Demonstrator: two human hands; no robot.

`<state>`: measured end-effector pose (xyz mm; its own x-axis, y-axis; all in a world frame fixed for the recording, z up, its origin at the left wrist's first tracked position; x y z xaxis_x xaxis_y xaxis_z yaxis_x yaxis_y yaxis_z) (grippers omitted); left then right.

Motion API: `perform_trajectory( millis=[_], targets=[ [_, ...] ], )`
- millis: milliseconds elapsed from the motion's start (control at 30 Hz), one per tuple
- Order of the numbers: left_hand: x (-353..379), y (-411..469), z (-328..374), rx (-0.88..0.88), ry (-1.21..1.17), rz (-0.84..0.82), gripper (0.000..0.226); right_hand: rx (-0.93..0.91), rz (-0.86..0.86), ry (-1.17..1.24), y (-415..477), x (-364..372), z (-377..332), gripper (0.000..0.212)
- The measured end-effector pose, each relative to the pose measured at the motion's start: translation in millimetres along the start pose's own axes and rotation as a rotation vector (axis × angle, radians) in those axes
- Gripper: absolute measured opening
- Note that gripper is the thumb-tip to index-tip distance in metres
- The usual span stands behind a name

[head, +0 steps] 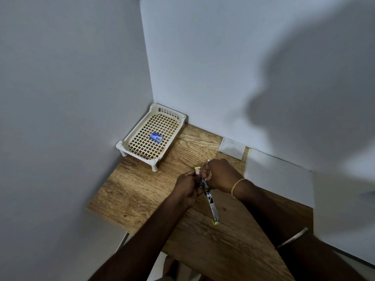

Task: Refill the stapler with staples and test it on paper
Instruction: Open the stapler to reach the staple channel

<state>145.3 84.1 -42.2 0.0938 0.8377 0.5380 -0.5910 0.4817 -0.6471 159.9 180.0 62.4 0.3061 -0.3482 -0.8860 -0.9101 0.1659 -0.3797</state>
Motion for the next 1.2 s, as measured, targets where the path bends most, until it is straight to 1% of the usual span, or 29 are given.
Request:
perform_trajectory(
  millis=[133, 233, 367, 433, 533, 667, 767, 867, 1000, 1200],
  targets=[
    [-3, -1, 1, -0.013, -0.016, 0.009, 0.023, -0.003, 0.063, 0.024, -4, 1, 0, 0.018],
    [-4, -3, 0, -0.028, -0.04, 0.013, 0.025, 0.008, 0.085, 0.068, -7, 1, 2, 0.017],
    [-3, -4, 0, -0.036, -0.047, -0.001, 0.026, 0.051, 0.009, 0.184, -10, 4, 6, 0.015],
    [-2, -6, -2, -0.038, -0.052, -0.028, 0.025, 0.109, -0.049, 0.252, -12, 7, 8, 0.02],
    [1, -7, -5, -0.027, -0.037, -0.057, 0.024, 0.177, -0.144, 0.265, -10, 11, 10, 0.028],
    [3, -7, -7, -0.007, 0.003, -0.063, 0.023, 0.251, -0.173, 0.254, -8, 15, 12, 0.033],
    [0, -8, -8, -0.004, -0.015, -0.031, 0.024, 0.291, -0.184, 0.315, -8, 21, 15, 0.033],
    [-4, -9, -11, -0.008, -0.021, -0.011, 0.022, 0.306, -0.152, 0.344, -10, 23, 17, 0.031],
    [-10, -10, -14, -0.028, -0.014, 0.025, 0.023, 0.302, -0.111, 0.339, -11, 24, 20, 0.027],
    [-8, -12, -11, -0.03, -0.031, -0.012, 0.023, 0.307, -0.032, 0.439, -10, 30, 25, 0.021]
  ],
)
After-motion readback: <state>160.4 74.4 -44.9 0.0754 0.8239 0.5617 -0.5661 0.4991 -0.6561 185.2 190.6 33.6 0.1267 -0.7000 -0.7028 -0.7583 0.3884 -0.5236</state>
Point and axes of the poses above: each hand's wrist, its own y-axis towards the middle knuckle, its own x-axis out of the palm, z = x × y, the point moved 7 cm from there along y, towards the middle knuckle, and after that the axes turned 10 degrees about -y, right-handed, at the moved point
